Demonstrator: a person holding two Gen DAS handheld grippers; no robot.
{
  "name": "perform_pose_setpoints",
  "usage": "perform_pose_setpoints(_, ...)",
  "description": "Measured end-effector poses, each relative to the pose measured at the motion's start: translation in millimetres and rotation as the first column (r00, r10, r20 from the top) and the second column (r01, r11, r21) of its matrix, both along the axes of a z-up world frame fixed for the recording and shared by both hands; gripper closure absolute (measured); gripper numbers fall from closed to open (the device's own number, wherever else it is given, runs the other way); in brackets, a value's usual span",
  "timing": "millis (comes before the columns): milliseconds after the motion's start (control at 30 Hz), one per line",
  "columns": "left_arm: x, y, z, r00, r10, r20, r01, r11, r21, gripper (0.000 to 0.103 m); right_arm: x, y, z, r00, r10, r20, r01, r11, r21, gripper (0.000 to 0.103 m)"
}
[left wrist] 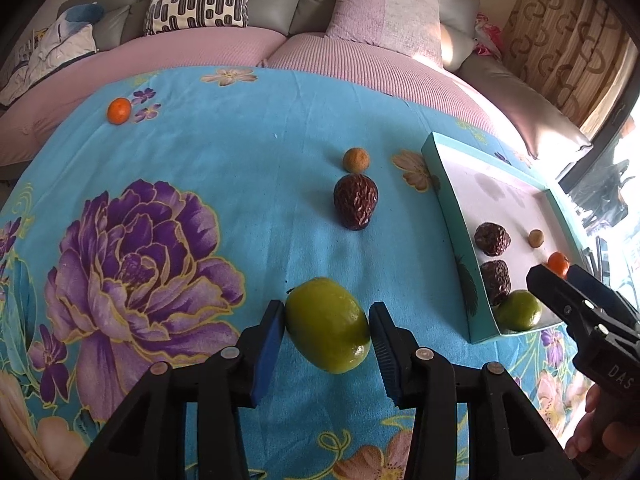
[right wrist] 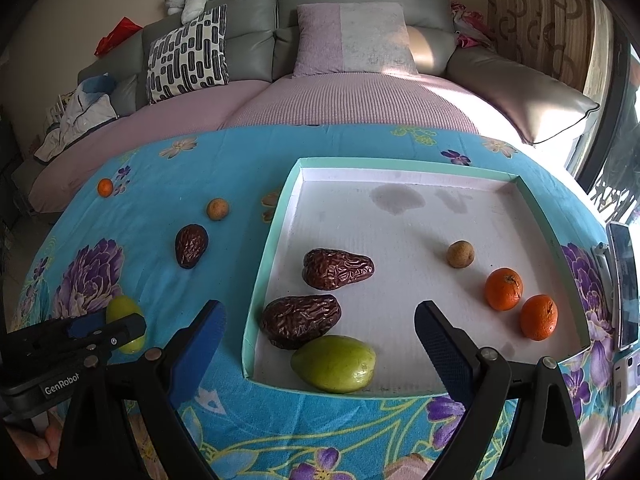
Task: Organize fruits
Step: 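Lift the green pear with the left gripper while the right gripper grasps a red date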
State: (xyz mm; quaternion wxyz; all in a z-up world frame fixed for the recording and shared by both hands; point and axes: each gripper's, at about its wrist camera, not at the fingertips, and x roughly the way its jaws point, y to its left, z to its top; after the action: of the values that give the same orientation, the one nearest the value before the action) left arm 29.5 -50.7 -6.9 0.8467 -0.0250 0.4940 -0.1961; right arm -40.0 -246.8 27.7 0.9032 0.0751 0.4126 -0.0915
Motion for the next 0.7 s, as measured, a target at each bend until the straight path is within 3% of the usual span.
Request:
perform_pose_setpoints(133, 13, 4, 7, 0.999, 0.035, 0.011, -0.034, 0.999, -0.018, 0.057, 13, 2, 1, 1.0, 0.009, 0.004, -0.009, 1.0, -0.024, 0.008)
perform_pose_setpoints(433, 44, 5, 20, 0.996, 0.078, 0.042, -0.077, 0.997, -0.03, 0.057, 39, 12, 22, 0.989, 0.076, 0.127, -0.072, 0.997, -0.036, 0.008)
perform_pose_setpoints(633, 71, 7, 31, 0.991, 0.113, 0.069, -0.111, 0.993, -0.034, 0.057, 58, 22, 21, 0.981, 0.123, 0.148, -0.119, 0.992, -0.035, 0.008)
perform_pose_setpoints(700, 82, 8, 35, 0.989, 0.127, 0.08, -0.125, 0.992, -0.036, 0.057, 67, 24, 20, 0.979, 0.138, 0.151, -0.135, 0.99, -0.031, 0.012)
